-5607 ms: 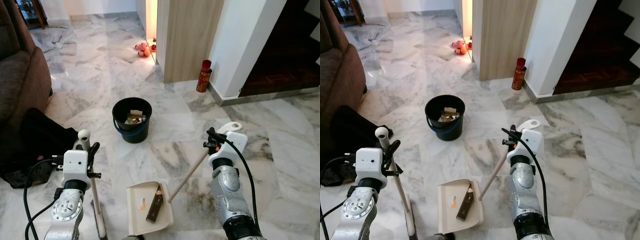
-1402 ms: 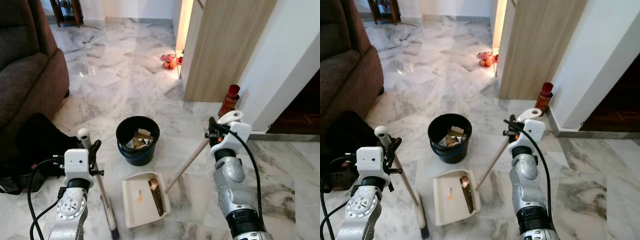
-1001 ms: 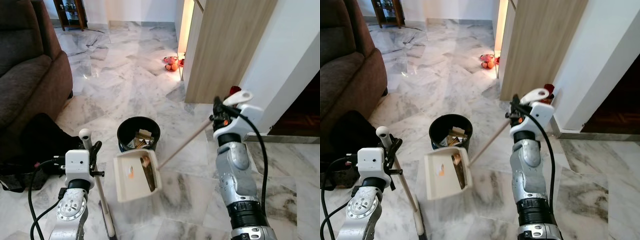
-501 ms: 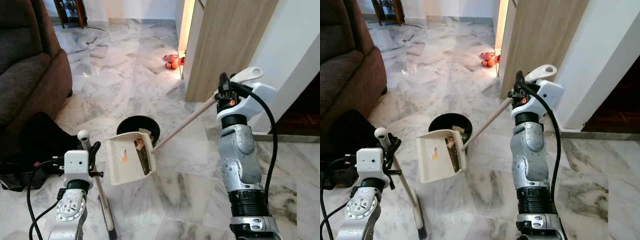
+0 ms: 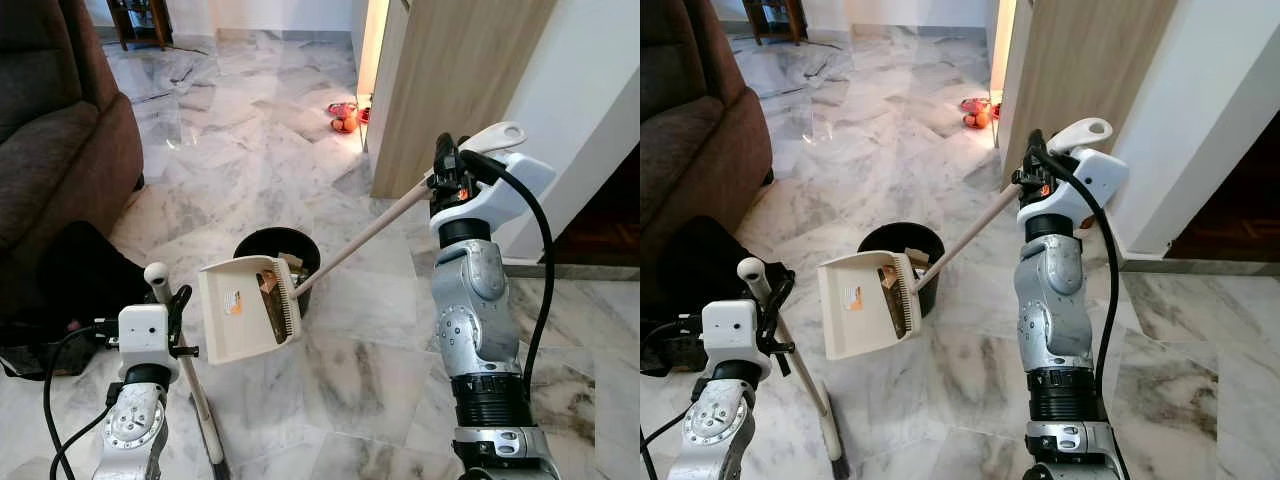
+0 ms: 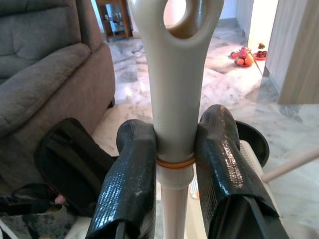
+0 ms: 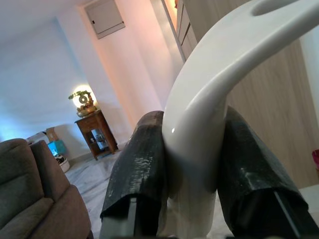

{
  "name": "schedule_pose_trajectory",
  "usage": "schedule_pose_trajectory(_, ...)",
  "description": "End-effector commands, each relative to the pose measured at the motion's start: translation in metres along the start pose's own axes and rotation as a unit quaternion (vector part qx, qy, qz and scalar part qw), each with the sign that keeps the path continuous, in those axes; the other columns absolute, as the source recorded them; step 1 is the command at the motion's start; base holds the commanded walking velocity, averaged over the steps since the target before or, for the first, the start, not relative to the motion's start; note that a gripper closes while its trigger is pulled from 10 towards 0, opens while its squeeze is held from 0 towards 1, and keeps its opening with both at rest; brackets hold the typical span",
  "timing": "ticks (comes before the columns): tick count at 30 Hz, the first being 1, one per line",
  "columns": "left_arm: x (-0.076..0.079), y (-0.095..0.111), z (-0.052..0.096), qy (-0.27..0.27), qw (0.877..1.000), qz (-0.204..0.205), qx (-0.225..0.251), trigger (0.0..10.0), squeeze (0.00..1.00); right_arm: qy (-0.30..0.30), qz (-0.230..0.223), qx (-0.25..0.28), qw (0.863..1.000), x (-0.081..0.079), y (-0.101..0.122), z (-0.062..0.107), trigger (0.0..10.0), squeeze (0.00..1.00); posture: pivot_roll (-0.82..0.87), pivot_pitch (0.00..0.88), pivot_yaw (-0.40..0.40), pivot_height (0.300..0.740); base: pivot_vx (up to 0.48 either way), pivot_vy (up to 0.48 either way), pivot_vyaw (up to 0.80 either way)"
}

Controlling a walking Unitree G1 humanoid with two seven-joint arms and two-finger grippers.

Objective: Sweep floor

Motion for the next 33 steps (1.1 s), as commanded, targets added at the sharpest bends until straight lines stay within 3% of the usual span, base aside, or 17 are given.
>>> schedule_pose_trajectory(1, -0.005, 0.023, 0.0, 0.007, 0.999, -0.018, 0.047, 10.0, 0.0, 0.001, -0.013, 0.04, 0.999, -0.002, 0.024, -0.005, 10.0, 0.0, 0.17, 0.091, -0.02, 0.74, 0.0, 0.0, 0.0)
schedule_pose_trajectory(9, -0.029, 0.04, 0.015, 0.046, 0.995, -0.054, 0.07, 10.0, 0.0, 0.001, -0.014, 0.041, 0.999, -0.003, 0.023, -0.005, 10.0, 0.0, 0.17, 0.066, -0.017, 0.74, 0.184, 0.0, 0.0)
schedule_pose_trajectory(33, -0.033, 0.035, 0.015, 0.066, 0.994, -0.063, 0.059, 10.0, 0.0, 0.013, -0.016, 0.042, 0.999, -0.008, 0.024, -0.006, 10.0, 0.0, 0.17, 0.057, -0.028, 0.74, 0.297, 0.0, 0.0)
Point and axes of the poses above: a point about 5 cm out from each wrist's last joint towards the gripper, its own z axis pointing back from the gripper into the wrist, its own y axis along the axis of the wrist's last joint, x = y × z, the point moved 6 cm from there along -z, pointing out of the wrist towards the gripper, and after that the axes turned 14 degrees about z, right-handed, at the moved point
